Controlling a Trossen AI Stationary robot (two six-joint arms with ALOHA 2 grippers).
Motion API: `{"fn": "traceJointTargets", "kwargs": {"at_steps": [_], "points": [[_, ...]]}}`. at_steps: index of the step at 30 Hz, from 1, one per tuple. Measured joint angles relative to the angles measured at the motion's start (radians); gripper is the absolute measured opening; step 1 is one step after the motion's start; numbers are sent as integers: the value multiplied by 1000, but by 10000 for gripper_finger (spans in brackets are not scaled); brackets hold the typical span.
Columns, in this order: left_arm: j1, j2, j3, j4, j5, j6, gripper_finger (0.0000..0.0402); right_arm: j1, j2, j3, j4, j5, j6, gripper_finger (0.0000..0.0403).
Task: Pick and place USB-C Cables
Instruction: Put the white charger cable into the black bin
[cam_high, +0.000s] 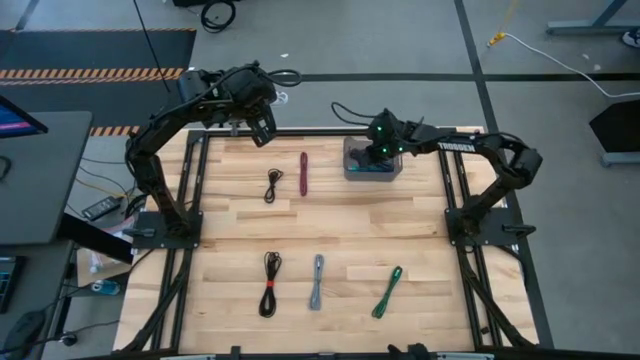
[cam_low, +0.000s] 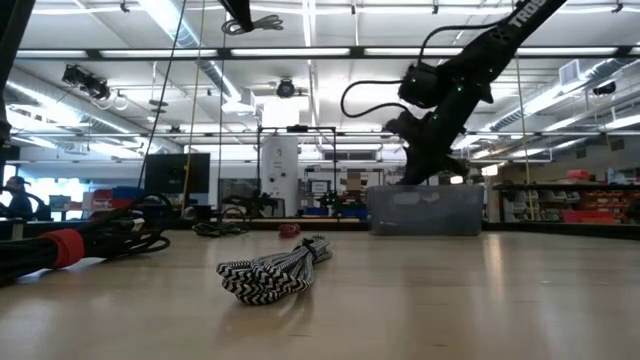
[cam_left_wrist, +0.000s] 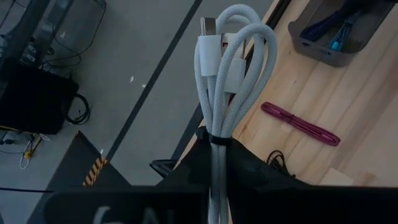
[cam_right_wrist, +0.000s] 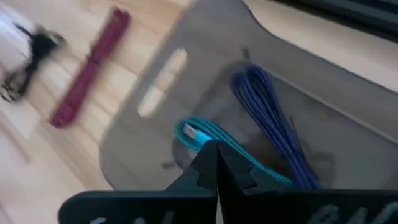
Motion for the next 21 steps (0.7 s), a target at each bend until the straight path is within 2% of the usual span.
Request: {"fn": "traceJointTargets", "kwargs": {"at_steps": [6, 21], "points": [[0, 0, 0, 0, 0, 0, 27, 22, 0, 4, -53, 3, -23, 0], [0, 0, 0, 0, 1, -1, 27, 208, 0, 4, -61, 84, 26, 0]]}}
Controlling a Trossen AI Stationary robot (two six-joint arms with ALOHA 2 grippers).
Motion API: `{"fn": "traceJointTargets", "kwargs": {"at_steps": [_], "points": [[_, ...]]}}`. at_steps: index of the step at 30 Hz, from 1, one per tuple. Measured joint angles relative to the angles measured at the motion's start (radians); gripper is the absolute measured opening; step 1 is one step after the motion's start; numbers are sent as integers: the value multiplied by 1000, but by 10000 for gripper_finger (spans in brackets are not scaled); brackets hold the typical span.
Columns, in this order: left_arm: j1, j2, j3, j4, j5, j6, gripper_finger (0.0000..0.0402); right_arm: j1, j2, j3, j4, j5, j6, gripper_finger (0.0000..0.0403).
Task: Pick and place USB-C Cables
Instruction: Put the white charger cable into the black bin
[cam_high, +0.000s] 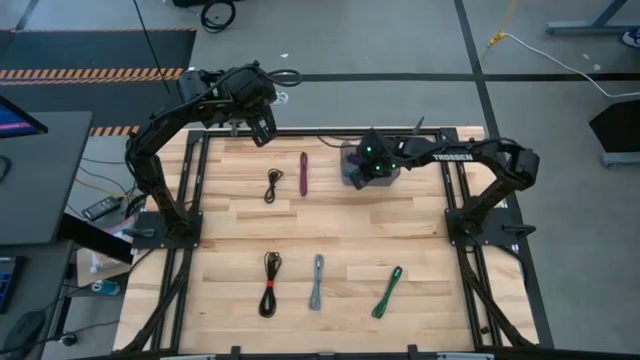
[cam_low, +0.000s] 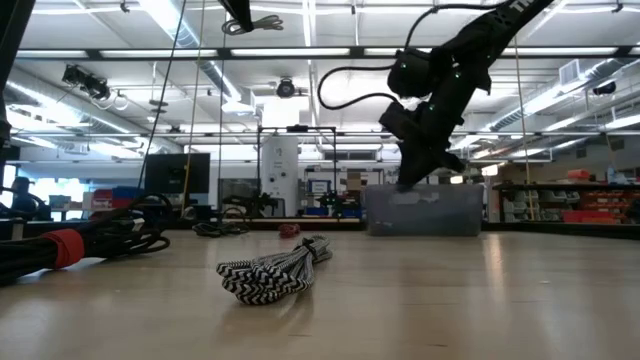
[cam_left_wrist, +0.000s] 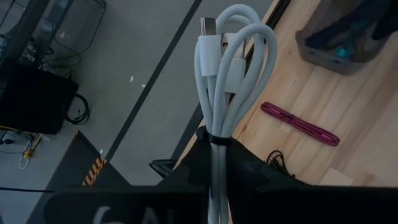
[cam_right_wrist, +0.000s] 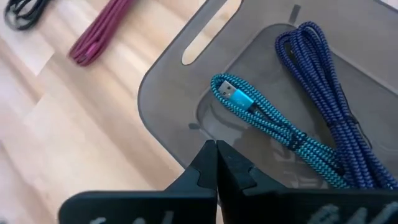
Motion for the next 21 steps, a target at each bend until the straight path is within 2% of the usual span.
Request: {"fn": "traceJointTargets", "kwargs": {"at_steps": [15, 18, 21], "points": [[0, 0, 0, 0, 0, -13, 27, 204, 0, -1, 138, 75, 148, 0], [0, 0, 0, 0, 0, -13, 27, 196, 0, -1, 133, 112, 101, 0], [0, 0, 0, 0, 12, -13, 27, 124, 0, -1, 121, 93, 72, 0]]}}
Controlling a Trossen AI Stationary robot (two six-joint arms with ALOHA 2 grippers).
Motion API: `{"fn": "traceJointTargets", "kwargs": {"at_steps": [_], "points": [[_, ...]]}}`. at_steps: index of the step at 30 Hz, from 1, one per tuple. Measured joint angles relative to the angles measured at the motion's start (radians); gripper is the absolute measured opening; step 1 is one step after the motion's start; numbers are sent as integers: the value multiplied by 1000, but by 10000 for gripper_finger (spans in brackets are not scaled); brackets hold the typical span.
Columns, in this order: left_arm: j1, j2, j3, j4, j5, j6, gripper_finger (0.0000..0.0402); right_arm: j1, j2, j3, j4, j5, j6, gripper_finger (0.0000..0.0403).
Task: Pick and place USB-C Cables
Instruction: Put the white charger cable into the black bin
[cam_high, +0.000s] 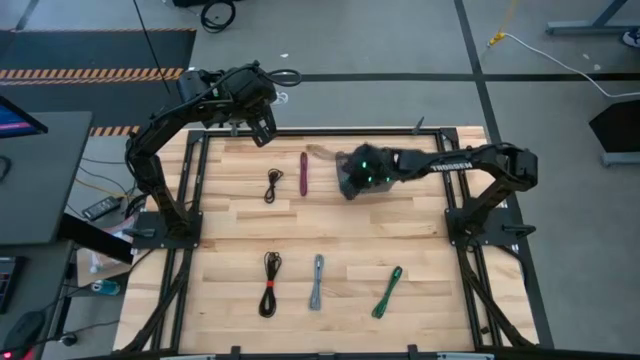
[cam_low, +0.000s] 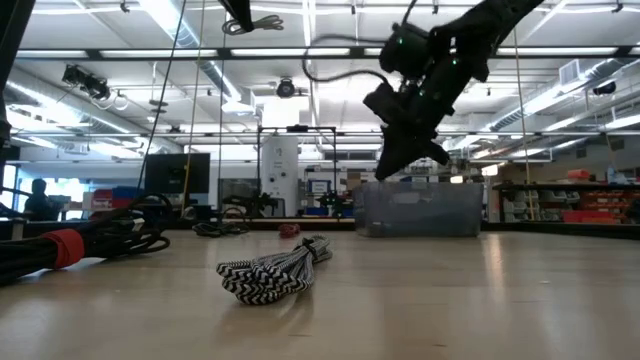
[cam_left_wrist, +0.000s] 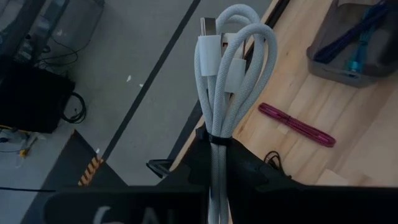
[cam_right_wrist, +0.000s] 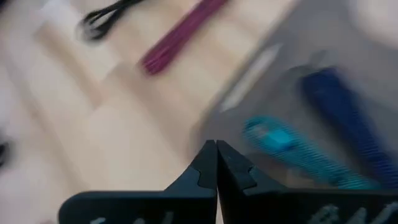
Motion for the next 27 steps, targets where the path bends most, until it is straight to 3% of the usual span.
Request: {"fn": "traceJointTargets", "kwargs": {"at_steps": [3, 6, 9, 19, 27], "points": [[0, 0, 0, 0, 21, -4, 27, -70, 0, 0, -61, -11, -53, 0], [0, 0, 0, 0, 21, -4, 27, -142, 0, 29, -206, 45, -98, 0], [0, 0, 0, 0, 21, -4, 27, -200, -2, 104, -324, 110, -161, 0], [0, 0, 0, 0, 21, -3, 27, -356, -4, 399, -539, 182, -318, 0], [0, 0, 0, 0, 21, -2, 27, -474, -4, 360, -742, 156, -328, 0]]}}
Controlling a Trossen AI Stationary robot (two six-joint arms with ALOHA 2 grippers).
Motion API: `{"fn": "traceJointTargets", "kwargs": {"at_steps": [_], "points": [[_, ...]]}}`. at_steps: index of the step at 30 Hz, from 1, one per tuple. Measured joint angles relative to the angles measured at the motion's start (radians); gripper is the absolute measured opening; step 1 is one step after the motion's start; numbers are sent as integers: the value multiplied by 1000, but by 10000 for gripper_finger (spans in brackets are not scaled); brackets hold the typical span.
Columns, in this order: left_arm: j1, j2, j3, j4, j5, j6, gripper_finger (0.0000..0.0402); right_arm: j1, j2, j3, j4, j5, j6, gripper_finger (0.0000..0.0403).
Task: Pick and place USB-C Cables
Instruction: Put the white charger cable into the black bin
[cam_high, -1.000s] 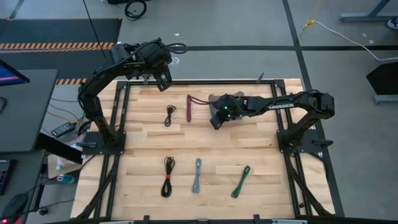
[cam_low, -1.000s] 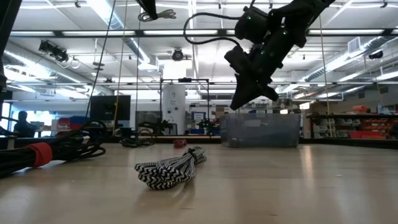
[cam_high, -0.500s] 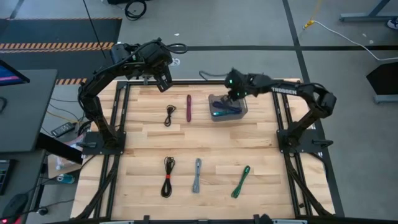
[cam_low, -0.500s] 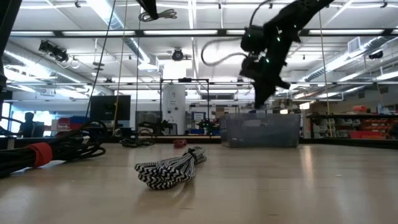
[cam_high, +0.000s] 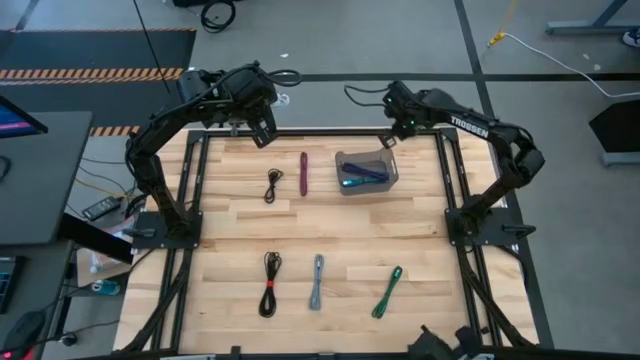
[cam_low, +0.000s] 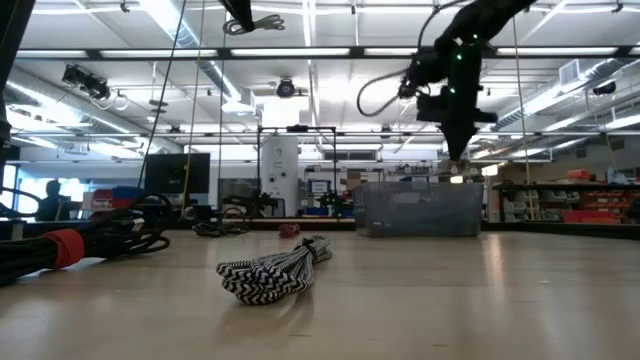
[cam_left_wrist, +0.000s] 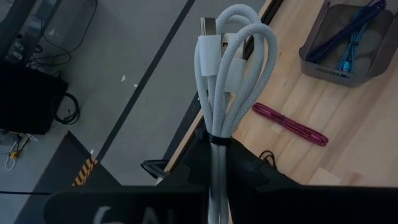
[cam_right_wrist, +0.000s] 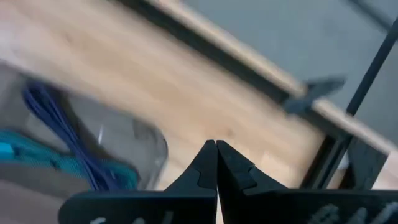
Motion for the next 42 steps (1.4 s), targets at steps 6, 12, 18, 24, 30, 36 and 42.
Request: {"fn": "traceJointTargets", "kwargs": {"at_steps": [6, 12, 18, 24, 30, 36, 42], "points": [[0, 0, 0, 0, 0, 0, 27, -24, 0, -112, 59, -52, 9, 0], [0, 0, 0, 0, 0, 0, 27, -15, 1, -252, 178, -125, 46, 0], [0, 0, 0, 0, 0, 0, 27, 30, 1, -354, 259, -173, 99, 0], [0, 0, 0, 0, 0, -1, 27, 128, 1, -397, 328, -205, 173, 0], [0, 0, 0, 0, 0, -2, 27, 168, 1, -402, 356, -207, 188, 0], [-10, 15, 0, 0, 41, -2, 27, 157, -49, -304, 256, -177, 133, 0], [-22, 59, -1, 0, 48, -2, 27, 143, -195, -61, 204, -136, 79, 0]]}}
